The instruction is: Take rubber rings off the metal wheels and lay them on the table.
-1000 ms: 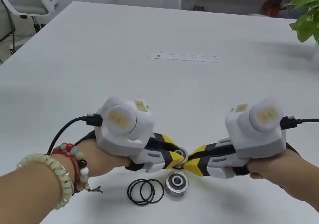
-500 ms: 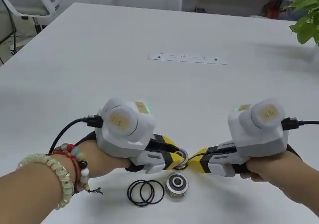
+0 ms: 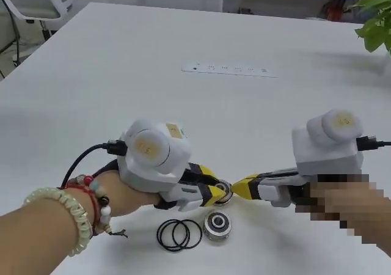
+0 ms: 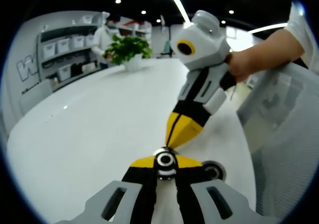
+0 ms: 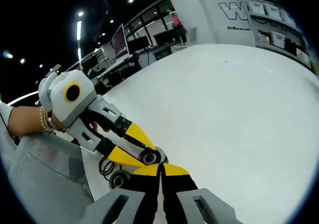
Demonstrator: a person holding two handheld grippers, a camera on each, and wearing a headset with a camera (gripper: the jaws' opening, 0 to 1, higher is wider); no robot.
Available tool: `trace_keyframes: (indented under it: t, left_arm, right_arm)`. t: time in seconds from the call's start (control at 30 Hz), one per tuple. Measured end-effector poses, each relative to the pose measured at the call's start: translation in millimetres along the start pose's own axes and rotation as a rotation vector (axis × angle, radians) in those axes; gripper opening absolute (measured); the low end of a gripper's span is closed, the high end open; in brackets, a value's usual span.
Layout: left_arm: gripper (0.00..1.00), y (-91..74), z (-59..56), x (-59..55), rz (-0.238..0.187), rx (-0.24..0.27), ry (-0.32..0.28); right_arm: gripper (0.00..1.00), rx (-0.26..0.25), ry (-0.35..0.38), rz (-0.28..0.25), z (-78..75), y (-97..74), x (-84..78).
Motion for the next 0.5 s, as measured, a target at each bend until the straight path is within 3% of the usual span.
trace_keyframes:
  t: [0.1, 0.5]
  left_arm:
    - [0.13, -0.1, -0.1, 0.2, 0.006, 0.001, 0.002]
    - [0.13, -0.1, -0.3, 0.7, 0.011, 0.007, 0.007]
  right_arm:
    - [0.00, 0.005, 0.030, -0.002, 1.0, -0.5, 0.3]
    - [0.00, 0.012, 0.023, -0.014, 6.3, -0.9, 1.1]
Point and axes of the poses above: the centre of the closed fingertips' face, and the gripper's own axes: y roughly forward along the fingers, z roughly to its left, x roughly out of its top, the point moved 7 cm from there along -y, roughly backward along the fingers, and after that the axes turned 13 degrees about -x, right-handed, at the moved point
